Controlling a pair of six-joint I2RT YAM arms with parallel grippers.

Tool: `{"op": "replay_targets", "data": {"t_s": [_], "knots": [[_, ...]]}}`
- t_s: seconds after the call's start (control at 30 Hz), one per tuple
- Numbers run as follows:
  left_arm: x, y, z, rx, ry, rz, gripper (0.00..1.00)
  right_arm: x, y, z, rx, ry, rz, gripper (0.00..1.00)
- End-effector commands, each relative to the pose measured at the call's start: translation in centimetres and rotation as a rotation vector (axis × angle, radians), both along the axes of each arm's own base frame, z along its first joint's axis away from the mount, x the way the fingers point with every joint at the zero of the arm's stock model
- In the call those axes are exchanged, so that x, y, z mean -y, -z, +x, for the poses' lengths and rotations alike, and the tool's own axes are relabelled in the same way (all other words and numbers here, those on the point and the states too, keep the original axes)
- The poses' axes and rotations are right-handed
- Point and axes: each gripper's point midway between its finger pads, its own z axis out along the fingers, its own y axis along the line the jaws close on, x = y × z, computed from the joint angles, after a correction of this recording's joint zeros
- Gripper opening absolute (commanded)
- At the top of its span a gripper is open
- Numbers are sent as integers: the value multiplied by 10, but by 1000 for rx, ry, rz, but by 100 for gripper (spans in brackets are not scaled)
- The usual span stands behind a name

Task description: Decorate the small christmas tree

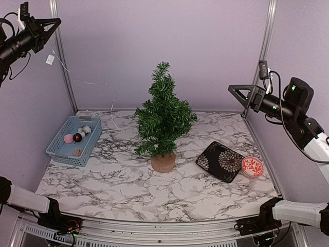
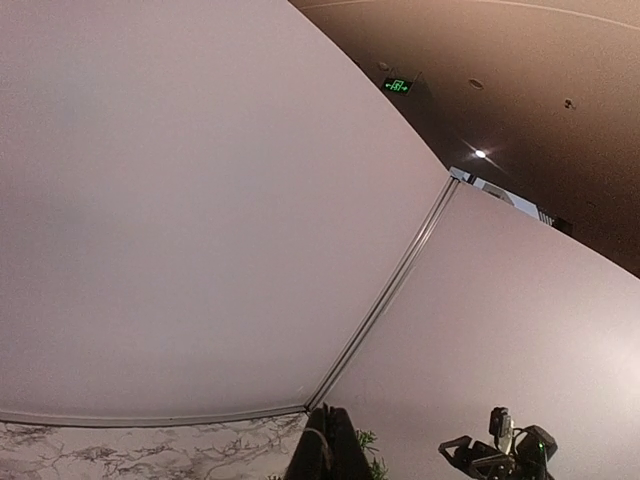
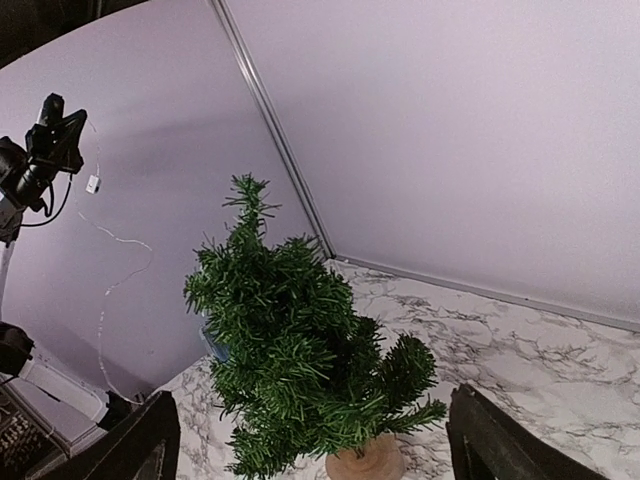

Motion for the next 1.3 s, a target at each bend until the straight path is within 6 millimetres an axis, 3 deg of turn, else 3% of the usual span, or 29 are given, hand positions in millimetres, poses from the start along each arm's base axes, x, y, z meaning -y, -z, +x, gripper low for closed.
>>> {"op": "replay_targets", "data": {"t_s": [0.0, 0.33, 0.67, 1.0, 1.27], "knots": [[9, -9, -24, 40, 68, -19, 0, -23, -10, -19, 88, -96, 11, 89], [11, -6, -34, 20, 104, -53, 0, -68, 7, -39, 177, -202, -13, 81], [15, -12, -45, 31, 153, -89, 0, -155, 29, -64, 288, -312, -114, 72], [20, -20, -61, 63, 217, -133, 0, -246, 39, -108, 414, -433, -145, 82], [21, -22, -69, 74, 239, -140, 0, -284, 47, -113, 485, -451, -143, 84]]}}
